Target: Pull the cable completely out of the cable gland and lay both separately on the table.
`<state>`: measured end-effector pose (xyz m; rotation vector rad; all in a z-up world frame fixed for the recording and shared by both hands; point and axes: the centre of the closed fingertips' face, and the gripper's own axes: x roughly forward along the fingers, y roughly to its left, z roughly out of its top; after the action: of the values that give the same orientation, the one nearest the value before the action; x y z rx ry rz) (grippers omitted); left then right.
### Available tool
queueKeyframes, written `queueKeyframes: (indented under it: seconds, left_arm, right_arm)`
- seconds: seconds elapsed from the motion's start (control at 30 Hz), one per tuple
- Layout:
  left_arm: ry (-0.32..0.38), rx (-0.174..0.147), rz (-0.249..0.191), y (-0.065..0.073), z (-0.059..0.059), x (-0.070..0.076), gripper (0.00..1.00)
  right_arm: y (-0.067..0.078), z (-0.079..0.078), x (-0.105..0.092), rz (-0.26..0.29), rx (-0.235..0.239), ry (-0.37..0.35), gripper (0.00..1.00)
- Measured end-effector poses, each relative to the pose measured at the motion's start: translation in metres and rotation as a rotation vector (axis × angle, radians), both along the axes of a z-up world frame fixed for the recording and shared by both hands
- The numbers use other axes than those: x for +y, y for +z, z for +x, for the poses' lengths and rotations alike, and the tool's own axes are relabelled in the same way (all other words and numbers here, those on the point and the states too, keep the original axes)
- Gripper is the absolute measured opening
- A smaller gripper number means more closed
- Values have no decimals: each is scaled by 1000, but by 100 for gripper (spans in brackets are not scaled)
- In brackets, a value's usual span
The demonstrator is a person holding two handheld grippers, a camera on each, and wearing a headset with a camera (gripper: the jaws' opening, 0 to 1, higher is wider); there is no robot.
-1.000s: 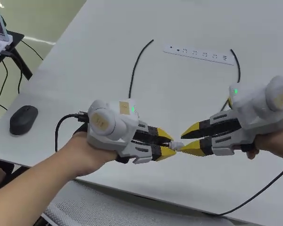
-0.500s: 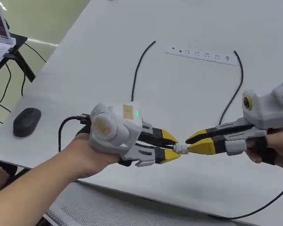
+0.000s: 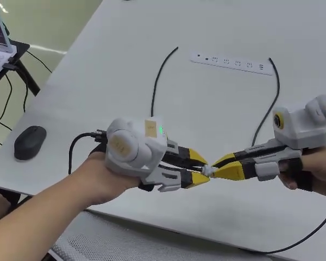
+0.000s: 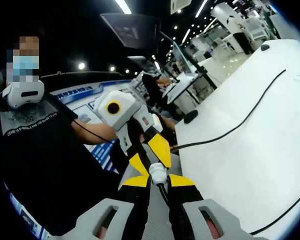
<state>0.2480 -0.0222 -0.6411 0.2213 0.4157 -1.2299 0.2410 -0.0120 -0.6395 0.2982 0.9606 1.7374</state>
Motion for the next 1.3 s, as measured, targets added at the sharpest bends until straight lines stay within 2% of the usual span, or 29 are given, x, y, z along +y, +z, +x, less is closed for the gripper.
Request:
queueKeyframes:
  seconds: [0.27, 0.4, 0.47, 0.6, 0.7, 0.77, 0.83, 1.0, 1.03, 1.13, 1.17, 1.2, 1.27, 1.3]
  left_arm:
    - [0, 11, 7, -3, 2, 1, 15]
    - [4, 26, 12, -5, 3, 3, 14]
    - [2, 29, 15, -6, 3, 3, 14]
    - [0, 45, 14, -8, 1, 3, 14]
    - [1, 61, 6, -8, 0, 2, 14]
    - [9, 84, -7, -8, 0, 2, 14]
    - [10, 88, -12, -9, 1, 2, 14]
    - [7, 128, -25, -8, -2, 1, 15]
    - [7, 137, -28, -8, -3, 1, 15]
    - [10, 158, -36, -8, -3, 1, 15]
    - [15, 168, -44, -8, -2, 1, 15]
    - [18, 175, -49, -8, -2, 1, 15]
    - [38, 220, -68, -7, -2, 2, 15]
    - [40, 218, -74, -6, 0, 3, 15]
  right_arm:
    - [-2, 1, 1, -9, -20, -4, 8]
    - [-3, 1, 2, -27, -102, 0, 7]
    - [-3, 1, 2, -38, -167, 9, 7]
    - [-5, -2, 1, -65, -265, 33, 7]
    - [-5, -4, 0, -82, -313, 41, 7]
    - [-5, -4, -1, -88, -347, 41, 7]
    - [-5, -4, -1, -96, -374, 38, 7]
    - [-6, -6, -2, -107, -503, 57, 7]
    - [-6, -6, -2, -102, -549, 63, 7]
    - [-6, -7, -3, -111, -645, 81, 7]
    - [-6, -6, -2, -110, -701, 85, 7]
    - [-5, -7, -3, -114, -720, 88, 7]
    - [-5, -6, -2, -122, -780, 88, 7]
    - [-4, -5, -2, -127, -836, 92, 7]
